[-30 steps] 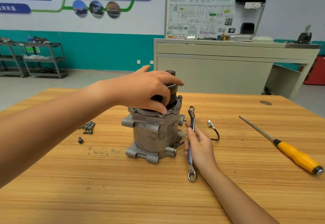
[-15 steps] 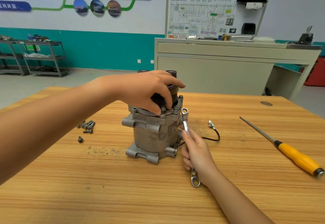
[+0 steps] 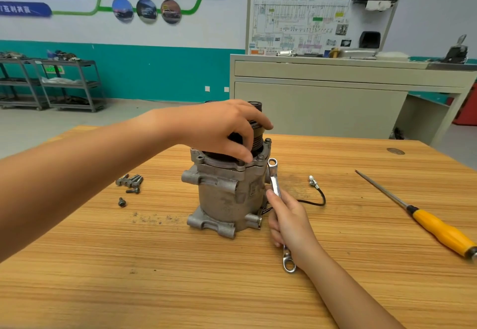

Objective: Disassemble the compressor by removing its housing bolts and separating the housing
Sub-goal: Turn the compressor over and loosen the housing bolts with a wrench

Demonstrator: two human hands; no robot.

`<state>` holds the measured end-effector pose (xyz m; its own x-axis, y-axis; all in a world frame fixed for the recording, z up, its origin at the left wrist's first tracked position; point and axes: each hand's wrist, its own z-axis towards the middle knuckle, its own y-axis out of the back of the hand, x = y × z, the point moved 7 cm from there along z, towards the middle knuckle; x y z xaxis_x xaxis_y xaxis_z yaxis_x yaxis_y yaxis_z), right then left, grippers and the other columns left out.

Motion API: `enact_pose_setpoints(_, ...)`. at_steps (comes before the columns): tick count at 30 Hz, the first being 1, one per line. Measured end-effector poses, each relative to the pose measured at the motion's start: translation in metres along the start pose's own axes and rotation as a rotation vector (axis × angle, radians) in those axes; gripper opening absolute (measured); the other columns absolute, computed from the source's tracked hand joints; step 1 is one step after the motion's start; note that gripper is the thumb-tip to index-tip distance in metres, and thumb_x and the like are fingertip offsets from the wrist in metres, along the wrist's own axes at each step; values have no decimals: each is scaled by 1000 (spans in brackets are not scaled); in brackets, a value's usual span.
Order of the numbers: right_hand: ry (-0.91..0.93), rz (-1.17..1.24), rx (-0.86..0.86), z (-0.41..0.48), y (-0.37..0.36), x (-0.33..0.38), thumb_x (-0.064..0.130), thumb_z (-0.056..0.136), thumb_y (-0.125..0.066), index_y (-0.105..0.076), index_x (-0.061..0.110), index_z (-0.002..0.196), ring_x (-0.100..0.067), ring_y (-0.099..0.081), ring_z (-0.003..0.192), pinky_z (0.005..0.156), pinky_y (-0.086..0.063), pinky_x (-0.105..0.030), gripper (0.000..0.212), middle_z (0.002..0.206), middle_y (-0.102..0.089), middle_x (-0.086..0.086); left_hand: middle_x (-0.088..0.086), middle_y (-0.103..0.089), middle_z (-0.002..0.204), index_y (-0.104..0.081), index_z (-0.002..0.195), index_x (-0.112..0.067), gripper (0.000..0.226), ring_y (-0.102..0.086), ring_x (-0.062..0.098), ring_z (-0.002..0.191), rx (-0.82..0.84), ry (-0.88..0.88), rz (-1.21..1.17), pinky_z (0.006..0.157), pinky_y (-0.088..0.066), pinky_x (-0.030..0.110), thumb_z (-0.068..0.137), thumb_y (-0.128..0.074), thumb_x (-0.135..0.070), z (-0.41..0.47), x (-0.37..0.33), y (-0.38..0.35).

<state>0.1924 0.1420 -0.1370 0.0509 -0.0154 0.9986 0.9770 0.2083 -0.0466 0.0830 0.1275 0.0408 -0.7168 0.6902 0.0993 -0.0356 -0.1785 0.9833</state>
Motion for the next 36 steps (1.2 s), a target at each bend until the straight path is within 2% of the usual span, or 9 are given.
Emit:
enact_pose_setpoints(5,-7,-12,-6,-1,0,0,32,95,-45,-55,29,101,-8,-25,30,34,-25,-17,12,40,-27,7,-11,-24,150,-69,98,-26,16,-18,10,136,81,-14,31,109,-23,31,82,-70,-21,-2,3,0)
enact_pose_setpoints(9,-13,-21,-11,-1,1,-1,32,95,-46,-55,29,104,-8,-25,31,35,-25,-18,14,41,-27,7,-11,-29,149,-71,89,-20,17,-20,11,136,51,11,72,107,-24,28,82,-68,-35,2,2,-4)
enact_pose_setpoints(13,-12,-12,-9,-1,1,0,32,95,-46,-55,33,103,-8,-25,31,35,-24,-18,12,42,-27,6,-24,-11,143,-68,95,-25,16,-17,8,137,51,-17,5,104,-27,26,79,-73,-23,-3,0,0)
enact_pose_setpoints(19,-27,-6,-16,0,2,-1,31,95,-46,-55,31,108,-8,-25,31,35,-25,-19,16,43,-26,5,-12,-25,150,-69,89,-20,12,-20,10,136,68,13,36,104,-24,25,82,-69,-30,1,3,-3)
enact_pose_setpoints(23,-17,-13,-9,-1,2,0,31,95,-45,-55,33,104,-8,-26,31,35,-26,-19,13,43,-27,5,-24,-7,142,-66,98,-27,20,-14,9,138,58,-19,-12,101,-26,21,80,-72,-21,-3,1,1)
enact_pose_setpoints(25,-20,-6,-10,-1,2,0,29,95,-45,-55,32,104,-8,-25,30,35,-25,-19,13,43,-26,4,-22,-13,144,-65,91,-30,19,-16,6,136,84,-21,-18,98,-21,14,80,-71,-15,-2,2,0)
enact_pose_setpoints(28,-33,-1,-15,-1,2,-1,29,95,-46,-55,29,105,-7,-25,29,35,-25,-19,14,42,-26,5,-11,-26,148,-62,80,-27,9,-21,0,127,84,14,-53,88,-17,1,81,-70,-26,1,4,-3)
enact_pose_setpoints(32,-35,-7,-14,-1,2,-1,28,95,-46,-55,28,101,-7,-25,29,35,-24,-18,11,40,-27,7,-19,-22,141,-61,86,-31,14,-17,-9,122,90,0,-87,83,-16,-8,78,-73,-29,1,3,-1)
enact_pose_setpoints(36,-43,-4,-16,-1,2,-1,29,95,-46,-55,23,103,-8,-25,30,35,-24,-19,13,41,-26,6,-14,-26,147,-63,84,-30,15,-20,-1,128,124,23,-59,95,-20,10,80,-72,-19,1,6,-2)
